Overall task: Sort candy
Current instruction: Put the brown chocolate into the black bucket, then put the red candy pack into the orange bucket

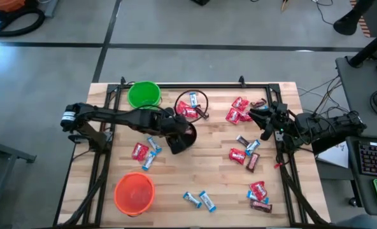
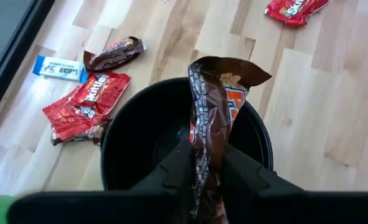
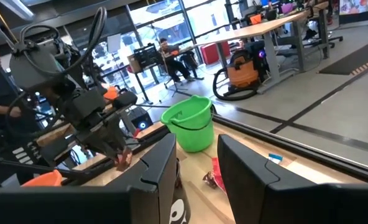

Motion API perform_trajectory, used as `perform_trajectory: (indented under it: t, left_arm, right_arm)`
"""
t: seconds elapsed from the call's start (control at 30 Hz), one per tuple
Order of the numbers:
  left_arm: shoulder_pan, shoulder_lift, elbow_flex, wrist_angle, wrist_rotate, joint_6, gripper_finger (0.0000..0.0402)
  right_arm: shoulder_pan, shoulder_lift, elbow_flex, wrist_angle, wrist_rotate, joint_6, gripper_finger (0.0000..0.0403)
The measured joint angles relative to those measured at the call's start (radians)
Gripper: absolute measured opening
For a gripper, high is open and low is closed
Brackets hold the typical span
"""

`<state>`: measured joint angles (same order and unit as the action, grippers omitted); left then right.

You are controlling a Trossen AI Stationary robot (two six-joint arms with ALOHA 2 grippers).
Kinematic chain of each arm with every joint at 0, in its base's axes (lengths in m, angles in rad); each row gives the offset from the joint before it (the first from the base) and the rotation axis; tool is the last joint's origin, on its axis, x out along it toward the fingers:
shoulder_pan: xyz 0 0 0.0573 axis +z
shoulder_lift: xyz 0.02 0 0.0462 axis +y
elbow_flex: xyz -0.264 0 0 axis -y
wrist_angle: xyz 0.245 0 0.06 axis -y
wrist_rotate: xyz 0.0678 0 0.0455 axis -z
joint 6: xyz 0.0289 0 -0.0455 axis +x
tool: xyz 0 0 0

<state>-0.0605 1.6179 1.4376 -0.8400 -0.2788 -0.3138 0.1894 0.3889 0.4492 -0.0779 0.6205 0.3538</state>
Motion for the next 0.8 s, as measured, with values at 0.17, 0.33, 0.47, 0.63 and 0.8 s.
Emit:
perform_trajectory:
  t: [0.17,0.33,0.47,0.63,0.8]
  left_arm:
    - [0.0,0.0,0.0,-0.039,0.0,-0.001,0.0073]
    - [0.0,0.0,0.0,-0.053,0.0,-0.001,0.0075]
    - [0.0,0.0,0.0,-0.052,0.0,-0.001,0.0075]
    - [0.0,0.0,0.0,-0.052,0.0,-0.001,0.0076]
    - [0.0,-0.003,0.0,-0.051,0.0,-0.001,0.0076]
  right_arm:
    - [0.0,0.0,0.0,0.0,0.0,0.002,0.0109]
    - [0.0,0.0,0.0,0.0,0.0,0.003,0.0109]
    - [0.0,0.0,0.0,0.0,0.0,0.005,0.0109]
    - [0.0,0.0,0.0,0.0,0.0,0.005,0.0109]
    - [0.0,0.0,0.0,0.0,0.0,0.006,0.0109]
